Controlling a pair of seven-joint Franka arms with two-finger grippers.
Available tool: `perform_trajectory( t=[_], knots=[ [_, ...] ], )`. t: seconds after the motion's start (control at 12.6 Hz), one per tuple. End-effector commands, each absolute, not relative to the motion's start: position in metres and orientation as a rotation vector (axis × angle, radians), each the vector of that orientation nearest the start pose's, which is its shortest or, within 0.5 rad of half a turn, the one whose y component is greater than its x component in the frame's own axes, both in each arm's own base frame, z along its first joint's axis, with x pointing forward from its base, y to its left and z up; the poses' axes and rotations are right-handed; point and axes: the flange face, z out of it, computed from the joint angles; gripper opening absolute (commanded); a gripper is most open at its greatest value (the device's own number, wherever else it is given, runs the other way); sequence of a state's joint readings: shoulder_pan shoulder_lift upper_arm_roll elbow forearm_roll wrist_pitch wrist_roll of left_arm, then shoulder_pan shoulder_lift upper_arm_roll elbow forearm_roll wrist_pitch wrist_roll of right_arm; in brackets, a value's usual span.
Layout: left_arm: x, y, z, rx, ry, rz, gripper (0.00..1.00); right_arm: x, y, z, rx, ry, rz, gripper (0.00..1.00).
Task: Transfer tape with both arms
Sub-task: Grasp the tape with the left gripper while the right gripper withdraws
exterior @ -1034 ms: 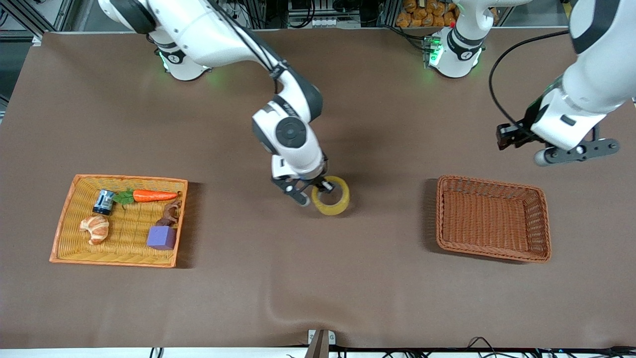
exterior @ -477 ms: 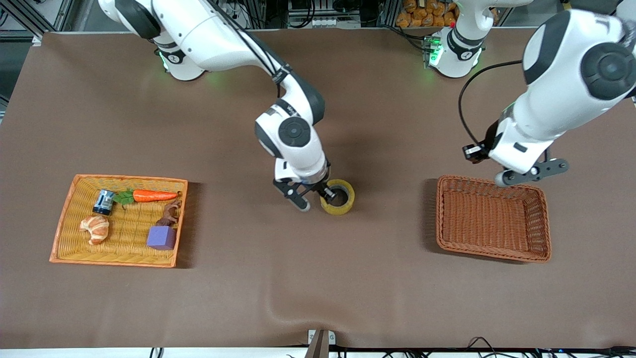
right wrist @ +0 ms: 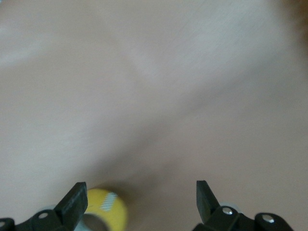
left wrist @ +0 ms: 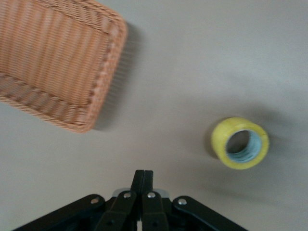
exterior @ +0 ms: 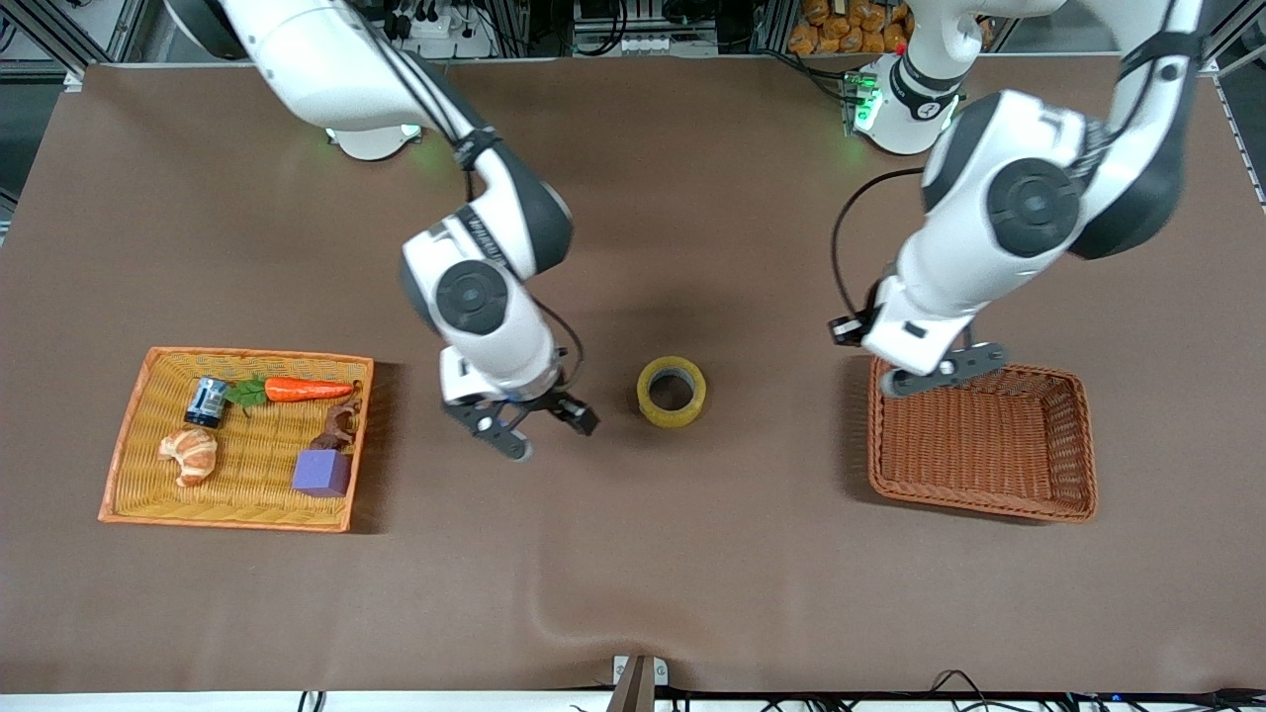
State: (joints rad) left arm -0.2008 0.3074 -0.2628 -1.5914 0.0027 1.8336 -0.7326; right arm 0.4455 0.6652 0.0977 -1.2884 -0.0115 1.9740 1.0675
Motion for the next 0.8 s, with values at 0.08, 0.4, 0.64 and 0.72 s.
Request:
perform_trajectory(
  t=[0.08,0.4,0.64,0.72],
  knots=[
    [0.58,-0.337,0.41,-3.175,-0.376,0.148,1.0,0.642,0.287,0.387,-3.073,0.618,0.185,1.0],
    [0.579,-0.389,0.338,-3.234,-0.322,0.119,1.0,0.629,0.172,0.42,-3.123,0.36,0.301,1.0],
    [0.574,-0.41,0.284,-3.204,-0.235,0.06,1.0,0.619,0.087,0.433,-3.089,0.2,0.332,1.0],
    [0.569,-0.42,0.268,-3.212,-0.239,0.057,1.0,0.618,0.059,0.442,-3.06,0.145,0.339,1.0]
  ],
)
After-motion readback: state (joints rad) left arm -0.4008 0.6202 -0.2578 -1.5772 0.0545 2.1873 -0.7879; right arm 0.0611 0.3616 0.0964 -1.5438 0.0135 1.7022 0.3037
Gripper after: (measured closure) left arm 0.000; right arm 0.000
